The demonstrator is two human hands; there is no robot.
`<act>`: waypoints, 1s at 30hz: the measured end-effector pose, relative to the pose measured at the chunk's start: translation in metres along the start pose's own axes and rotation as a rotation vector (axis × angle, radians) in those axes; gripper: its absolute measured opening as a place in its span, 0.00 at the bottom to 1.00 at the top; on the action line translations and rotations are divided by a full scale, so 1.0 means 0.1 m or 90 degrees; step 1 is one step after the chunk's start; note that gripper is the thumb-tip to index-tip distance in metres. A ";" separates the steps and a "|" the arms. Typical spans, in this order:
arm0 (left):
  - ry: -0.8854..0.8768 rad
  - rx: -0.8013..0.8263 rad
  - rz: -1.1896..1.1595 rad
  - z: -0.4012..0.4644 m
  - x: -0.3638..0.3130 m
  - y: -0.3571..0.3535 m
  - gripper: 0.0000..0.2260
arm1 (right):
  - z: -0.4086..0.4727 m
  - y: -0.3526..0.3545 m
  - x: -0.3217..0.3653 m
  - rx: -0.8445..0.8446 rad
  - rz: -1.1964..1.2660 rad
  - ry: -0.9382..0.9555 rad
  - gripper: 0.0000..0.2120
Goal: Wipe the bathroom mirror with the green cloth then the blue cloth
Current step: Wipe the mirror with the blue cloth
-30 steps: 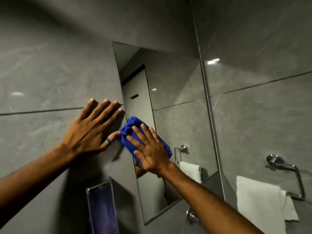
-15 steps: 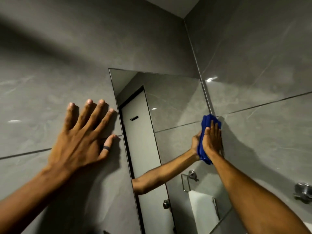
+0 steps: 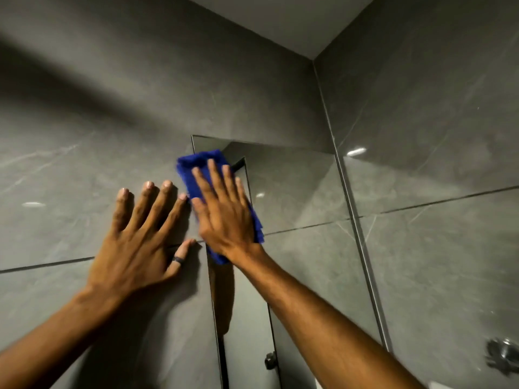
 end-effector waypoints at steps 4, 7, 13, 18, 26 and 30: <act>-0.004 -0.022 -0.004 -0.01 0.00 -0.01 0.38 | 0.37 0.01 -0.08 0.003 -0.005 0.088 0.27; -0.002 -0.035 -0.008 -0.02 -0.02 0.01 0.38 | 0.47 0.02 -0.71 0.006 0.021 -0.011 0.28; -0.010 -0.069 0.018 -0.03 0.01 -0.01 0.38 | 0.36 0.06 -2.23 0.017 0.044 -0.272 0.28; -0.026 -0.092 0.032 -0.01 -0.01 -0.08 0.38 | -0.04 0.11 -3.20 -0.017 0.023 -0.515 0.26; -0.029 -0.105 0.034 0.00 0.01 -0.07 0.38 | -0.85 0.04 -3.00 -0.109 0.052 -0.544 0.22; -0.019 -0.085 0.007 0.01 0.00 -0.08 0.38 | -0.84 -0.02 -1.77 -0.174 0.152 -0.355 0.17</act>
Point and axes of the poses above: each hand's wrist, its own z-axis towards the middle knuckle, its own y-axis out of the back of the hand, x = y × z, the point moved 6 cm from there along z, towards the middle knuckle, and after that the axes turned 8 degrees about -z, right-handed, at the moved point
